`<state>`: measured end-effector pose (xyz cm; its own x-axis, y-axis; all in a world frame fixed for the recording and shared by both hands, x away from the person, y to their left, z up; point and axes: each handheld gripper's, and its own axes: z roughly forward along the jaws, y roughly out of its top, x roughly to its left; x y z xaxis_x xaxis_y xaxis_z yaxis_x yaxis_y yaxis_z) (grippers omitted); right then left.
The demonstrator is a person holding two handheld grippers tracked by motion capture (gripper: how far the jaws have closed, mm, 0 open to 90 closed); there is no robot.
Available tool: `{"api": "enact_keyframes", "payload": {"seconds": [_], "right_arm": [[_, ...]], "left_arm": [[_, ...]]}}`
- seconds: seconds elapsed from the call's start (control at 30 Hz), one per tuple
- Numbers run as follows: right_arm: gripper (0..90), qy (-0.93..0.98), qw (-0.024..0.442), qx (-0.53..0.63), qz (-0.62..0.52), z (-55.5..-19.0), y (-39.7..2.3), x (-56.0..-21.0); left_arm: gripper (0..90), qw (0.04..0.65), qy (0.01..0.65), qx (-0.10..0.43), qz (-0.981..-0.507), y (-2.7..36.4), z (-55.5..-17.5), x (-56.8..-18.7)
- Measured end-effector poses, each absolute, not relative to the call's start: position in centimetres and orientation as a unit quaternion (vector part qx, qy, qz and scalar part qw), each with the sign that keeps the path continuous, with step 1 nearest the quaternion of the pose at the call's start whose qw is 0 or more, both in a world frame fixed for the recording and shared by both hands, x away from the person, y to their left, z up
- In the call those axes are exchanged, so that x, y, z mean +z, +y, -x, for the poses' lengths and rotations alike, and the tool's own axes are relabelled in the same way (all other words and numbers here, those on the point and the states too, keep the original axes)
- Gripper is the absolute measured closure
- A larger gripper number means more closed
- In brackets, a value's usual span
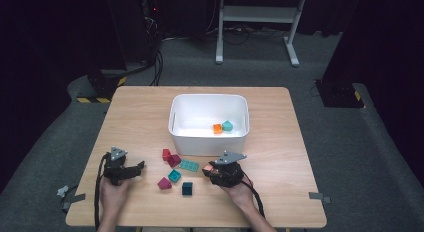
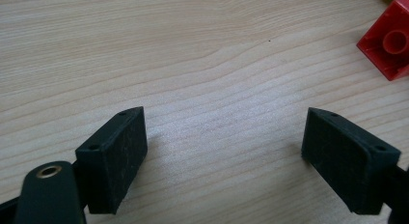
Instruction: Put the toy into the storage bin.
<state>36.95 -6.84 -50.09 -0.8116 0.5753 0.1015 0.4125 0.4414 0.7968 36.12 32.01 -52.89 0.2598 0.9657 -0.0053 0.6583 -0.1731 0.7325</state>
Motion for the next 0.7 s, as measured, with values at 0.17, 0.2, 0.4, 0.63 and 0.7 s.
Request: {"api": "enact_keyframes", "payload": {"seconds": [0.17, 0.2, 0.4, 0.63, 0.7], "right_arm": [[58.8, 0.843, 0.089, 0.443, -0.291, -37.0, -7.1, -49.6], [58.8, 0.844, 0.088, 0.443, -0.290, -37.1, -7.2, -49.6], [58.8, 0.843, 0.082, 0.445, -0.289, -37.1, -7.5, -49.3], [58.8, 0.843, 0.081, 0.447, -0.288, -37.1, -7.7, -48.9], [58.8, 0.841, 0.077, 0.449, -0.291, -37.1, -7.8, -48.9]], "left_arm": [[16.4, 0.319, 0.559, 0.241, -0.727, 32.0, -36.1, -52.9], [16.4, 0.319, 0.559, 0.241, -0.727, 32.0, -36.1, -52.9], [16.4, 0.319, 0.559, 0.241, -0.727, 32.0, -36.1, -52.9], [16.4, 0.318, 0.559, 0.241, -0.727, 32.0, -36.1, -52.9], [16.4, 0.319, 0.559, 0.241, -0.727, 32.0, -36.1, -52.9]]}}
